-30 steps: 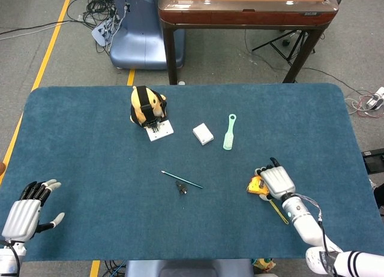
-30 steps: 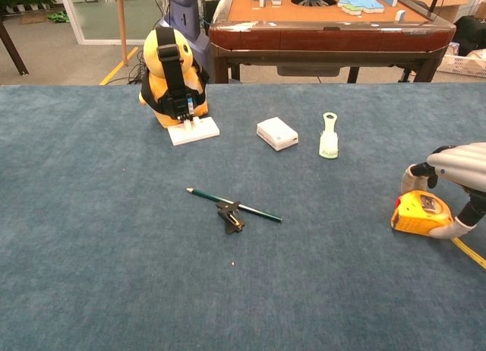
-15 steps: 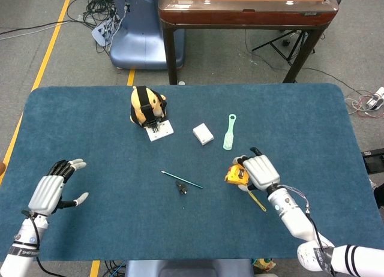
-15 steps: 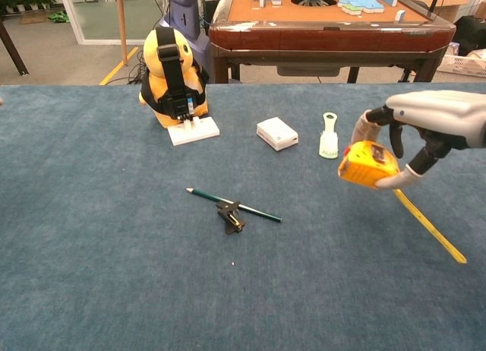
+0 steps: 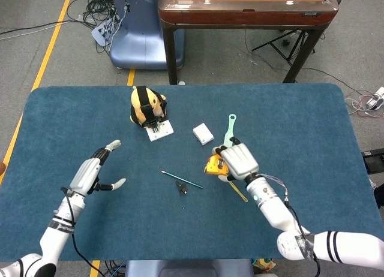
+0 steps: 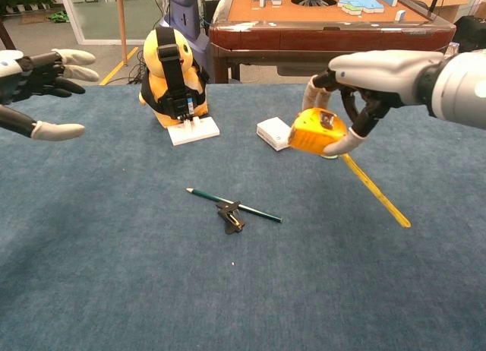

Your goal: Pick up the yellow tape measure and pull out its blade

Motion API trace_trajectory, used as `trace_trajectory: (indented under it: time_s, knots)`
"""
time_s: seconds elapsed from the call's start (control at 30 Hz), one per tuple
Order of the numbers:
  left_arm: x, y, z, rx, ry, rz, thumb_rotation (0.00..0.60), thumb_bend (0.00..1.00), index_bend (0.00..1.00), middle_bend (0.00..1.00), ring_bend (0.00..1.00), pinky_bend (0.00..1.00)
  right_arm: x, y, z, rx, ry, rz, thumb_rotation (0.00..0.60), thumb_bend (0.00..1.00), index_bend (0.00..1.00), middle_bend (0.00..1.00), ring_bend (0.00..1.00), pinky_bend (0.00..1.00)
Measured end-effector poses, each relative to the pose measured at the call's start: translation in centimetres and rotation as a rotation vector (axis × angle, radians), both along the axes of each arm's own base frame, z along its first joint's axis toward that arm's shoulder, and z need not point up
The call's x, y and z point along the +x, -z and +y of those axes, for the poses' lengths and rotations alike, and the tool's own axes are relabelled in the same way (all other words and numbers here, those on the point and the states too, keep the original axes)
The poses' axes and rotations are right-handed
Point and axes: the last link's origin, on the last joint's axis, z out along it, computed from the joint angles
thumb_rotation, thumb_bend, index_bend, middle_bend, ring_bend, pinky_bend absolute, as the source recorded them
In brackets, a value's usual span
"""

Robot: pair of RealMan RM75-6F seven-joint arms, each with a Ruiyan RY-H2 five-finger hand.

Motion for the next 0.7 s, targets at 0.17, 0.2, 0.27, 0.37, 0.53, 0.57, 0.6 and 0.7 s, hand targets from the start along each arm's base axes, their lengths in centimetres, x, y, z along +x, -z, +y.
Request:
trace_trajectory:
  time_s: [0.17,0.2,0.27,0.37,0.53,0.57,0.6,0.7]
  knots:
    - [1.4,1.3,0.6,-0.035,0.002,-0.007,0.600,0.20,0.00,0.00,0.02,0.05,2.3,1.0,0.2,-0.007,-0.003,-0.006,0.600,0.85,0.73,0.74,0.61,0.15]
    - [1.6,1.5,0.7,-0.038,0.001,-0.005,0.600,0.20,0.00,0.00,0.01,0.04,2.8,1.2,0.2,-0.009,0.000,-0.011,0.600,0.86,0.74,0.75,0.62,0.15]
    - [2.0,1.8,0.9,-0.041,-0.006,-0.005,0.600,0.20,0.00,0.00,0.00,0.02,3.6,1.6,0.4,-0.012,0.003,-0.022,0.600,0.87,0.74,0.76,0.63,0.16]
    - [2.5,2.1,1.0,-0.044,-0.018,-0.015,0.600,0.20,0.00,0.00,0.00,0.00,4.5,2.1,0.7,-0.015,0.007,-0.036,0.600,0.88,0.75,0.76,0.65,0.18]
    - [3.2,2.7,1.1,-0.050,-0.061,-0.058,0.600,0.20,0.00,0.00,0.00,0.00,6.2,3.3,1.3,-0.002,0.015,-0.078,0.600,0.93,0.75,0.76,0.66,0.19]
    - [3.5,2.9,1.1,-0.050,-0.072,-0.076,0.600,0.20,0.00,0.00,0.00,0.00,6.5,3.6,1.4,-0.001,0.019,-0.088,0.600,0.94,0.75,0.76,0.66,0.19]
    - [3.8,3.0,1.1,-0.050,-0.077,-0.092,0.600,0.20,0.00,0.00,0.00,0.00,7.0,4.0,1.5,0.000,0.025,-0.101,0.600,0.95,0.75,0.76,0.66,0.19]
    - [4.4,3.3,1.2,-0.055,-0.090,-0.138,0.600,0.20,0.00,0.00,0.00,0.00,7.9,4.8,1.6,0.000,0.042,-0.133,0.600,0.97,0.75,0.76,0.67,0.20]
